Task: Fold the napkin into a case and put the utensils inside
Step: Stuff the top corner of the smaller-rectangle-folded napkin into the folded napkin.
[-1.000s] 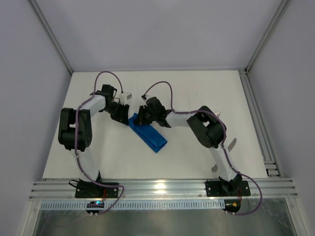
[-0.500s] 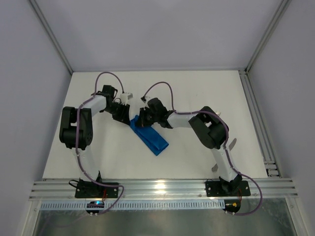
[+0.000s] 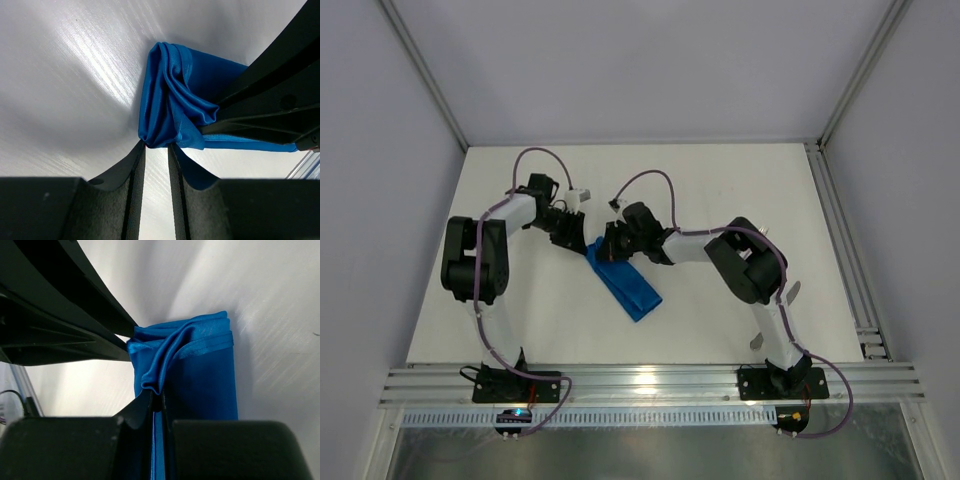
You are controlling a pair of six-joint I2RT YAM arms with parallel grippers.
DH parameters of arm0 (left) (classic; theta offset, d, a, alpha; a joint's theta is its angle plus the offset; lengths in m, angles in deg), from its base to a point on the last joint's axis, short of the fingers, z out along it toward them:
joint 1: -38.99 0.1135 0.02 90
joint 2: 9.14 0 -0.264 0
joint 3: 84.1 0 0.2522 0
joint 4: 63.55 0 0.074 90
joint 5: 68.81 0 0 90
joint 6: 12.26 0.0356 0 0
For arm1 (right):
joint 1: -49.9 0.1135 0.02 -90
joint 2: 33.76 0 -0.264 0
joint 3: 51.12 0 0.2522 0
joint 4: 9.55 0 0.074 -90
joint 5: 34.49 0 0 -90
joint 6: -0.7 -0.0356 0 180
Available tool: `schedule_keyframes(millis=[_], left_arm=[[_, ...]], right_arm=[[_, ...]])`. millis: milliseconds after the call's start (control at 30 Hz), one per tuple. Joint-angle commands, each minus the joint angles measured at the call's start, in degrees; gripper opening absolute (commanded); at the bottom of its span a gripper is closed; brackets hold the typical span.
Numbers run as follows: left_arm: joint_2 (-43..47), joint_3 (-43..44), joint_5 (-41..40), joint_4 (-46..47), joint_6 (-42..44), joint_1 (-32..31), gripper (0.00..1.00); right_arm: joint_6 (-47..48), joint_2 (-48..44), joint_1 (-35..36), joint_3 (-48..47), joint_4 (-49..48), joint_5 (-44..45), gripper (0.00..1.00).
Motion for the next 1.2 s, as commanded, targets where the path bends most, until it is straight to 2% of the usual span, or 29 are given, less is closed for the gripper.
schedule_keyframes(millis=[0,133,267,333,567,900,1167], left_arm=[[-1.0,0.3,2.9,0.6,-0.2,-0.2,0.26],[-2.2,0.4,3.6,0.5,-0.3,-0.2,0.26],[-2.0,0.6,4.4,-0.6,0.5,-0.2,0.28],[0.5,0.6,3.7,-0.8,0.9,-0.2,0.34],[7.1,3.5,0.5,-1.1,-0.4,-0.2,0.39],[-3.9,10.7,-4.7,-2.0,-1.3,-4.8,0.4],[-5.8,12.2,-7.8,-2.3,-0.4,-7.1,0.39]], right_arm=[[-6.5,1.2,0.8,0.7,-7.9,-1.9,0.07],[-11.0,3.1,0.9,1.6,-12.5,-2.1,0.08],[-11.9,2.9,0.9,2.5,-10.5,1.9,0.09],[-12.4,2.2,0.8,3.5,-9.7,3.2,0.09],[-11.8,1.4,0.8,4.0,-8.6,4.0,0.09],[-11.7,1.7,0.8,4.4,-9.5,2.9,0.09],[-11.3,1.4,0.7,4.6,-9.6,2.9,0.09]])
